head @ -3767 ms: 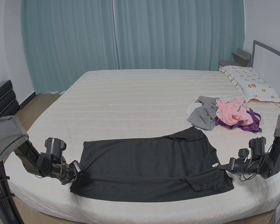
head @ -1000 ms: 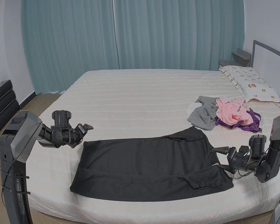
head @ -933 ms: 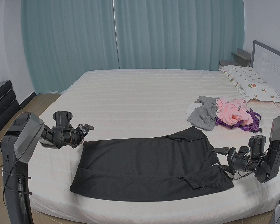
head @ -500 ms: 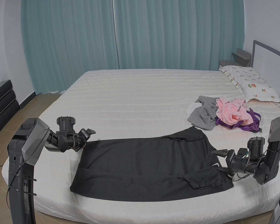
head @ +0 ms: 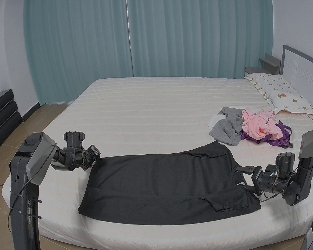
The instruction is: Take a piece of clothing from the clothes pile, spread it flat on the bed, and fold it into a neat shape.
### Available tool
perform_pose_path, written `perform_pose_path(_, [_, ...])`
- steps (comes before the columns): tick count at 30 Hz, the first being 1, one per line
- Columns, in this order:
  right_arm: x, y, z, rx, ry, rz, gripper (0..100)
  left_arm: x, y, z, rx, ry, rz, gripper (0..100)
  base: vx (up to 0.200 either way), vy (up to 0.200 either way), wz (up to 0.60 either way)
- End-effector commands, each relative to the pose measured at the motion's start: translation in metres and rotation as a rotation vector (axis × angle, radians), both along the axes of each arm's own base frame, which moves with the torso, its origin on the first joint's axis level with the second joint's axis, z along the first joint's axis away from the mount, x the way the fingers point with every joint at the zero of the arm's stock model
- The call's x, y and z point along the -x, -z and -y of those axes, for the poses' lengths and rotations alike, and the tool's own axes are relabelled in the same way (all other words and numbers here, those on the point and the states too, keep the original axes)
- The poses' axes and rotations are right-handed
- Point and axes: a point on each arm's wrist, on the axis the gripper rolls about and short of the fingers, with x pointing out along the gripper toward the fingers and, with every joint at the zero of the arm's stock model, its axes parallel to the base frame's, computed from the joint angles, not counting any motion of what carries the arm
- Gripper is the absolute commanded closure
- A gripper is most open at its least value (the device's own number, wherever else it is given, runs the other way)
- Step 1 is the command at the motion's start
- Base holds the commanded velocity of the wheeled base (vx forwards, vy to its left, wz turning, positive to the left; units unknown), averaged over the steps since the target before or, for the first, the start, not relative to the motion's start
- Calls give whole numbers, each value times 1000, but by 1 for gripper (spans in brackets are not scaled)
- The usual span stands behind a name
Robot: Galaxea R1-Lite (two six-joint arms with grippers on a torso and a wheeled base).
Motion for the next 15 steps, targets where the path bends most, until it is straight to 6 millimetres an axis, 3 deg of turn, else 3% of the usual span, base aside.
perform_pose_path(1, [-13, -7, -23, 50, 8, 59, 0, 1, -2, -1, -19, -40, -2, 100, 0, 0, 0])
perform_pose_path(5, [-35, -14, -43, 89, 24, 102, 0, 2, -4, -2, 12, -65, -8, 100, 0, 0, 0])
perform_pose_path(9, [-68, -40, -49, 116, 56, 82, 0, 3, -4, -2, 30, -76, -18, 100, 0, 0, 0])
perform_pose_path(12, [-89, -40, -61, 125, 42, 33, 0, 6, -1, -1, 33, -73, -28, 100, 0, 0, 0])
perform_pose_path(15, [-89, -40, -61, 125, 42, 33, 0, 6, -1, -1, 33, -73, -28, 100, 0, 0, 0])
